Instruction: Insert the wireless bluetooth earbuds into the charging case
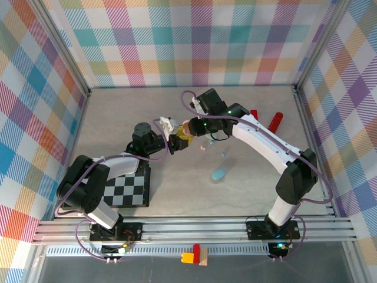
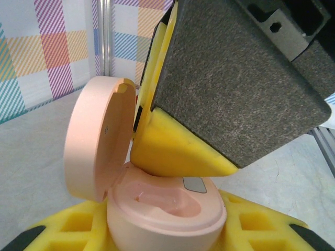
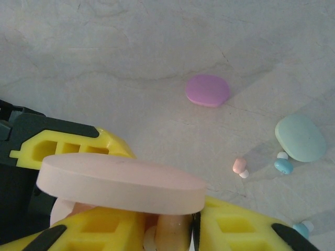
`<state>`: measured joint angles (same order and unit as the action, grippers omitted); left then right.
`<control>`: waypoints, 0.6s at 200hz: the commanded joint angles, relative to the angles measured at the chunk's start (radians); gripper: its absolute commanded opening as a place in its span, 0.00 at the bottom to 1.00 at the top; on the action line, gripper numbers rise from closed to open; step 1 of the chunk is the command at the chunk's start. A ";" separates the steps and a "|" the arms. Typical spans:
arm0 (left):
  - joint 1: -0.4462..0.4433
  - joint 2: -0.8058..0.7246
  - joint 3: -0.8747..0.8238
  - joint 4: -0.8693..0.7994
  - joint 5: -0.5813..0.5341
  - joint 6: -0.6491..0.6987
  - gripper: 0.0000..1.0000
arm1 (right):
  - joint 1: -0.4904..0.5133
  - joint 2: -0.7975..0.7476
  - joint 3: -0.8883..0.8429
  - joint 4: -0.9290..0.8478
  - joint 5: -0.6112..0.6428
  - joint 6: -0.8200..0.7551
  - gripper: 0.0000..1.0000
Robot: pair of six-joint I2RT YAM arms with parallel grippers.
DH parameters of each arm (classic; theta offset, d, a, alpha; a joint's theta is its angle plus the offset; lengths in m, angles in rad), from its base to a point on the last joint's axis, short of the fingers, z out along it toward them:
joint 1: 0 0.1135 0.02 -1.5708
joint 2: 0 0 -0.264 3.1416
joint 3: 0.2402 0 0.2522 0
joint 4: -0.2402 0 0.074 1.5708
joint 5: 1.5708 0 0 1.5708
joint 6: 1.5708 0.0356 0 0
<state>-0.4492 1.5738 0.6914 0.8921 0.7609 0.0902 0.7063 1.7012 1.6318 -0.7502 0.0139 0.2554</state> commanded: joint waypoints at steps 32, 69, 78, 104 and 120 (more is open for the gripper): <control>-0.004 0.003 0.028 0.063 0.036 -0.010 0.37 | 0.004 -0.051 -0.018 0.040 -0.056 0.031 0.39; -0.005 0.003 0.028 0.064 0.037 -0.012 0.37 | 0.003 -0.057 -0.032 0.058 -0.085 0.044 0.37; -0.004 0.003 0.030 0.065 0.036 -0.012 0.37 | 0.003 -0.055 -0.030 0.059 -0.093 0.052 0.37; -0.004 0.007 0.028 0.066 0.035 -0.012 0.37 | 0.002 -0.061 -0.031 0.063 -0.104 0.062 0.36; -0.002 0.008 0.028 0.070 0.036 -0.015 0.37 | 0.004 -0.067 -0.034 0.062 -0.097 0.061 0.36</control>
<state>-0.4496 1.5757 0.6914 0.9184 0.7689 0.0818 0.7052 1.6745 1.6104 -0.7181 -0.0353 0.3008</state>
